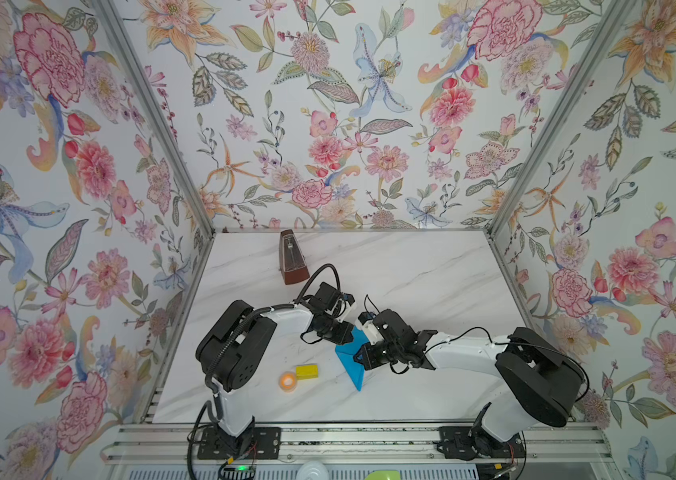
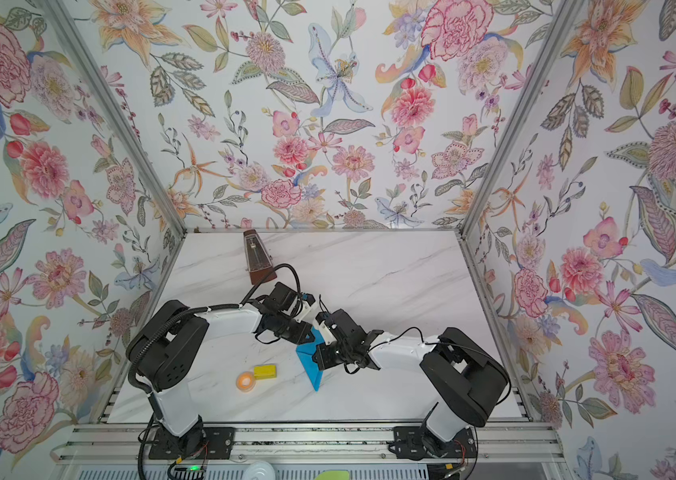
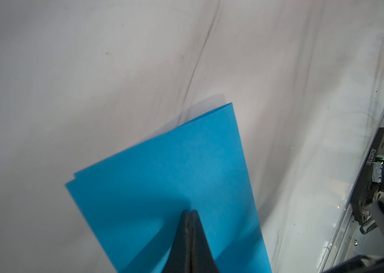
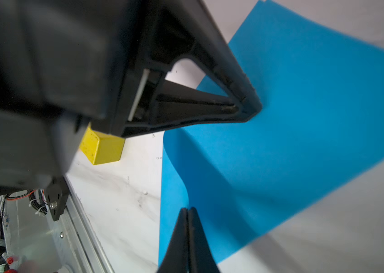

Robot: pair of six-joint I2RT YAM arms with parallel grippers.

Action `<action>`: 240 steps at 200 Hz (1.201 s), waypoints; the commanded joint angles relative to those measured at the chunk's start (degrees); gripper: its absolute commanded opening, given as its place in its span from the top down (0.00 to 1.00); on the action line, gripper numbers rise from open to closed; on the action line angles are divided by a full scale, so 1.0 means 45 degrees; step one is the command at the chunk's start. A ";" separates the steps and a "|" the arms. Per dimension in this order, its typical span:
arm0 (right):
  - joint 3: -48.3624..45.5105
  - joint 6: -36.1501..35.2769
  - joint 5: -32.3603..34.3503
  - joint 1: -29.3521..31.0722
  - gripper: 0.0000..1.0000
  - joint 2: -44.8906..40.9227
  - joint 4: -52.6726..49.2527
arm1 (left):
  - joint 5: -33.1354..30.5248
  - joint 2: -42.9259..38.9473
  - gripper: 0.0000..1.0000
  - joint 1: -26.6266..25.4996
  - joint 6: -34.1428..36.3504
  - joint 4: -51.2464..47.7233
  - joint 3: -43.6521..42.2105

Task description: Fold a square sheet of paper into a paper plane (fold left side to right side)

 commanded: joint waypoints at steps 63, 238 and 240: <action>-0.0214 -0.0514 -0.0350 -0.0562 0.93 0.0671 0.0363 | -0.0392 0.0350 0.96 -0.0091 0.0420 -0.1240 -0.0035; -0.0711 -0.0255 -0.0297 -0.0624 0.93 0.1203 0.0869 | -0.0556 0.0428 0.96 -0.0049 0.0381 -0.1379 0.0074; -0.0711 -0.0249 -0.0281 -0.0621 0.93 0.1202 0.0865 | -0.0558 0.0424 0.96 -0.0049 0.0381 -0.1378 0.0074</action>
